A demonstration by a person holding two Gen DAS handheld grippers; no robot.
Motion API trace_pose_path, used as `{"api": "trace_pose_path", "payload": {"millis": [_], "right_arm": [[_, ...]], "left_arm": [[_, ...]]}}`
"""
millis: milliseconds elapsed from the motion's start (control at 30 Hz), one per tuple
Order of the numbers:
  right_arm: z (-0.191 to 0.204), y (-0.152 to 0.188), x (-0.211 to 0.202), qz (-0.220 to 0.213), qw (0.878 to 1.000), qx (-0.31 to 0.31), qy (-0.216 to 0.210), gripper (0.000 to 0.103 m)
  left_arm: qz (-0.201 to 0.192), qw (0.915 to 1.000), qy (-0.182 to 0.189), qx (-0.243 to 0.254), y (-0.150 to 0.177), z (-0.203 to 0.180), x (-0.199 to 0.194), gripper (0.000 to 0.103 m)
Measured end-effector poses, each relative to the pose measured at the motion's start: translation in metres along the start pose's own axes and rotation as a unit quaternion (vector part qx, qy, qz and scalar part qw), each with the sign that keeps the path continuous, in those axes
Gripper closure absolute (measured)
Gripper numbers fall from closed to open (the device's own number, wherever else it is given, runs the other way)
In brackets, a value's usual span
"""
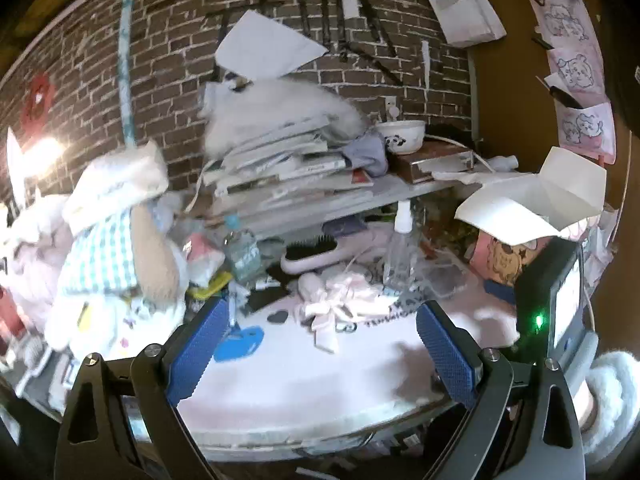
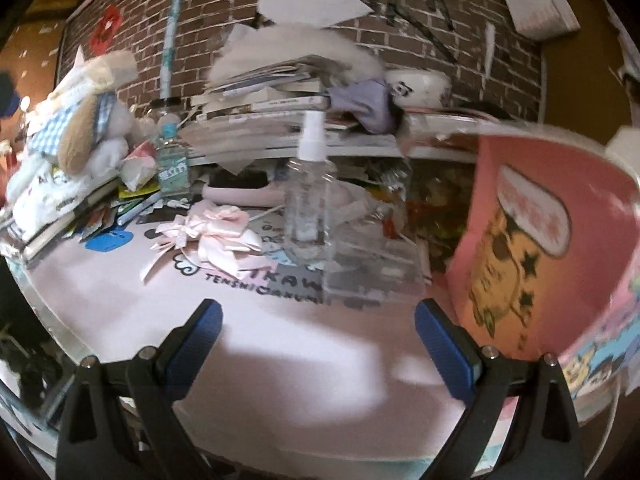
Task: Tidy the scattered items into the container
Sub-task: 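Move the right gripper down to the clear plastic box, then grasp the clear plastic box with the right gripper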
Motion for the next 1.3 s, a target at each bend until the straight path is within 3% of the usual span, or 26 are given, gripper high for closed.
{"api": "trace_pose_path", "payload": {"millis": [233, 500, 700, 800, 1000, 1300], "right_arm": [[0.014, -0.019, 0.015, 0.022, 0.999, -0.001, 0.023, 0.007], [-0.004, -0.033, 0.043, 0.084, 0.991, 0.028, 0.098, 0.007], [-0.004, -0.040, 0.055, 0.098, 0.979, -0.001, 0.176, 0.007], [-0.008, -0.039, 0.068, 0.134, 0.975, -0.005, 0.176, 0.006], [-0.008, -0.042, 0.072, 0.137, 0.974, -0.003, 0.180, 0.001], [-0.013, -0.038, 0.071, 0.145, 0.981, 0.041, 0.123, 0.001]], "left_arm": [[-0.005, 0.9997, 0.013, -0.021, 0.012, 0.012, -0.002, 0.009], [-0.010, 0.9991, 0.034, -0.025, 0.015, 0.012, 0.000, 0.009], [-0.012, 0.9989, 0.042, -0.019, 0.013, 0.006, -0.001, 0.009], [-0.014, 0.9987, 0.046, -0.017, 0.011, 0.003, 0.000, 0.009], [-0.010, 0.9988, 0.047, -0.009, 0.010, -0.002, 0.002, 0.009], [-0.010, 0.9989, 0.044, -0.011, 0.009, -0.004, 0.002, 0.009]]}}
Point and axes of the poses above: each gripper's, at about its wrist camera, not at the fingertips, and x roughly the way its jaws point, z to its left, y to its underside, the point moved 3 cm from there along x, roughly the way its jaws point, and after that the axes turned 12 degrees about z, right-handed, at the moved point
